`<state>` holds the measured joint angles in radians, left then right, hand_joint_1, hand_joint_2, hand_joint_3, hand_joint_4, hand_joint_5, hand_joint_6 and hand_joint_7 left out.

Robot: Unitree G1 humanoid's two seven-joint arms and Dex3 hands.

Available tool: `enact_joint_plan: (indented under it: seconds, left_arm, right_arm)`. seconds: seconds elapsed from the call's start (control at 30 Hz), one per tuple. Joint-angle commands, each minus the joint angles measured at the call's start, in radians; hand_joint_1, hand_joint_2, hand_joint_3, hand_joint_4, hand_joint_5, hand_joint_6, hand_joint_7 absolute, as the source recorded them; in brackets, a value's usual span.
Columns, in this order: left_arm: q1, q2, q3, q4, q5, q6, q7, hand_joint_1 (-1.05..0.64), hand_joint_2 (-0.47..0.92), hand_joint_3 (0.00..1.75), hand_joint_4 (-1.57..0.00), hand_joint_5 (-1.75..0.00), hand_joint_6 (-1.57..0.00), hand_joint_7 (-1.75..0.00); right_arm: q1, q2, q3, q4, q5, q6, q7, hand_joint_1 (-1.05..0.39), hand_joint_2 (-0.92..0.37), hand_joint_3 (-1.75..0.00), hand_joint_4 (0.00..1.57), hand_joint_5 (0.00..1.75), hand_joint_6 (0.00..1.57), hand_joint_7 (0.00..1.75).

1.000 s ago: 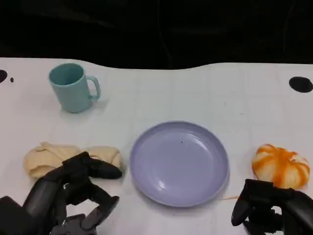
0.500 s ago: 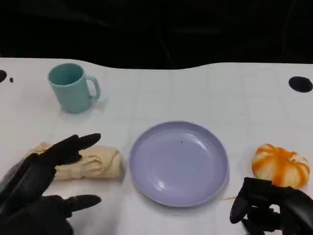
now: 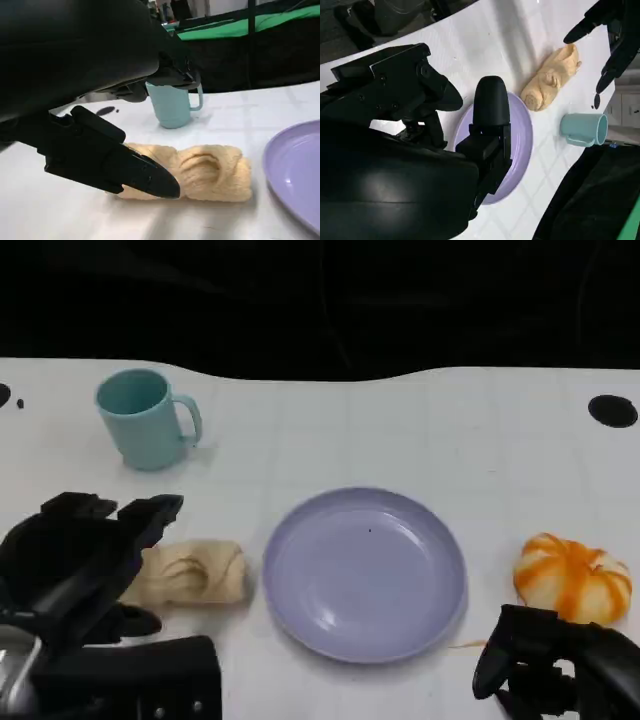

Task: Grasp the towel on the left side of the plate with the left hand and place it into the plate.

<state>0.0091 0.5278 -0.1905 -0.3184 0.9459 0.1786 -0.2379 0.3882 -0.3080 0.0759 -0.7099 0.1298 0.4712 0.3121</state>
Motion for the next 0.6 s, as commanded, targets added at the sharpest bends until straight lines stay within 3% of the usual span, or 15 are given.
enact_joint_plan:
  seconds: [0.03, 0.27, 0.6]
  left_arm:
    - [-0.074, -0.013, -0.034, 0.077, 0.055, 0.015, 0.001, -0.67, 0.86, 0.00, -0.29, -0.29, -0.33, -0.02]
    - [-0.184, -0.051, -0.104, 0.218, 0.097, 0.067, -0.057, -0.64, 0.87, 0.01, -0.27, -0.24, -0.34, -0.01]
    - [-0.317, -0.089, -0.197, 0.492, 0.093, 0.062, -0.042, -0.65, 0.87, 0.00, -0.36, -0.14, -0.36, 0.00]
  right_arm:
    - [0.003, -0.007, -0.003, -0.006, 0.001, 0.003, -0.002, -0.04, -0.69, -0.98, 0.66, 1.75, 0.57, 1.50]
    - [0.007, -0.007, 0.000, -0.010, -0.003, -0.004, -0.004, -0.04, -0.69, -0.98, 0.67, 1.75, 0.58, 1.50]
    - [0.023, -0.009, -0.004, -0.025, 0.002, -0.008, -0.003, -0.05, -0.68, -0.99, 0.67, 1.75, 0.59, 1.49]
